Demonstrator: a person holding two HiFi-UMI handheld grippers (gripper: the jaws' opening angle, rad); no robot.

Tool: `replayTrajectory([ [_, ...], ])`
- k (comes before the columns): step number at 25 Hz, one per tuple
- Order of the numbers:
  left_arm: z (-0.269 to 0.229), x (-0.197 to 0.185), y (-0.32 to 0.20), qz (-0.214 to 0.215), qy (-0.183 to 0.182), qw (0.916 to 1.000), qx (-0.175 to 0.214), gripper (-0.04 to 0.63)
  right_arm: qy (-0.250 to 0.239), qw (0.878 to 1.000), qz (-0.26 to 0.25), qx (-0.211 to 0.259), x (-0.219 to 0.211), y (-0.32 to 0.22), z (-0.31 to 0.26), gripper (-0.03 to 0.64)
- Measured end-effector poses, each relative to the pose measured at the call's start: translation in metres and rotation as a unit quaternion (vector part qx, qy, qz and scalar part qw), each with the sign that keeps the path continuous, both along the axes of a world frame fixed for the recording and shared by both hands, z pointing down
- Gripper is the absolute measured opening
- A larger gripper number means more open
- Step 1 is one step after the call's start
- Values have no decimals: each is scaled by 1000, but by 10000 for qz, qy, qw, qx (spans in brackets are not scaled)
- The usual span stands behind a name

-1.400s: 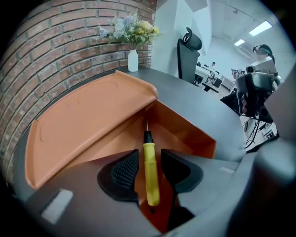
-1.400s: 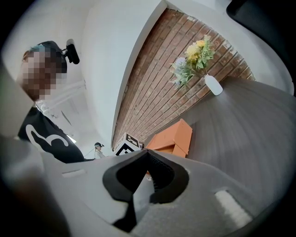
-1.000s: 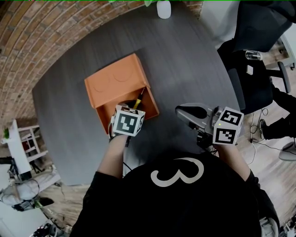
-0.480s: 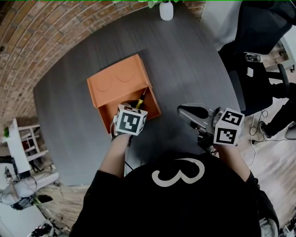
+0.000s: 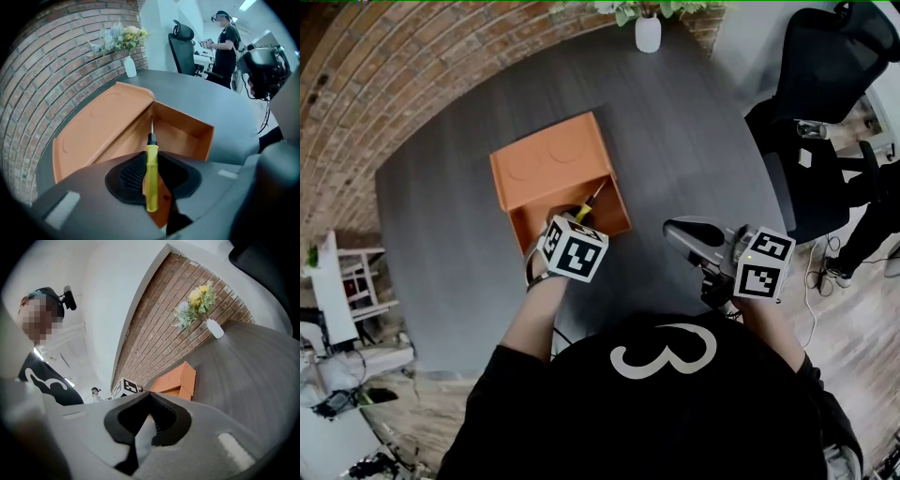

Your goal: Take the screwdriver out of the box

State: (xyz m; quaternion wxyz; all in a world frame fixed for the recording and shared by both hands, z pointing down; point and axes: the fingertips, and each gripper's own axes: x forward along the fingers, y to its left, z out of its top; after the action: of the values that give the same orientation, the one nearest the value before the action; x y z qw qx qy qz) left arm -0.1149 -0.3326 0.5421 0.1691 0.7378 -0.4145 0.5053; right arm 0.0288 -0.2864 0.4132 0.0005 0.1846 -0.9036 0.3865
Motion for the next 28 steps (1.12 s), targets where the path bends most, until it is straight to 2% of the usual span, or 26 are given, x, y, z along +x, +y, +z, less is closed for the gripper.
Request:
replayTrajectory([
  [4,-13,-4,8,109,-155,9995,262,97,4,10000,12,66,-4,11,-7,2],
  [9,-42,-2,19,193,-167,9970,735,97,46,9998,8,207,-7,27,-17,2],
  [14,-80,6,28,226,51,9900,1389,97,117,9989,191,411,-5,41,-28,2],
  [17,-106,12,39,194,497,9845,1671,97,139,9977,329,576,-4,49,-41,2],
  [20,-129,20,54,155,1189,9756,1840,97,192,9954,477,809,-2,57,-56,2],
  [24,-156,27,81,138,2208,9566,1896,97,303,9916,503,1149,-11,71,-72,2],
  [28,-181,35,110,85,3039,9342,1869,97,301,9904,484,1259,-18,87,-81,2],
])
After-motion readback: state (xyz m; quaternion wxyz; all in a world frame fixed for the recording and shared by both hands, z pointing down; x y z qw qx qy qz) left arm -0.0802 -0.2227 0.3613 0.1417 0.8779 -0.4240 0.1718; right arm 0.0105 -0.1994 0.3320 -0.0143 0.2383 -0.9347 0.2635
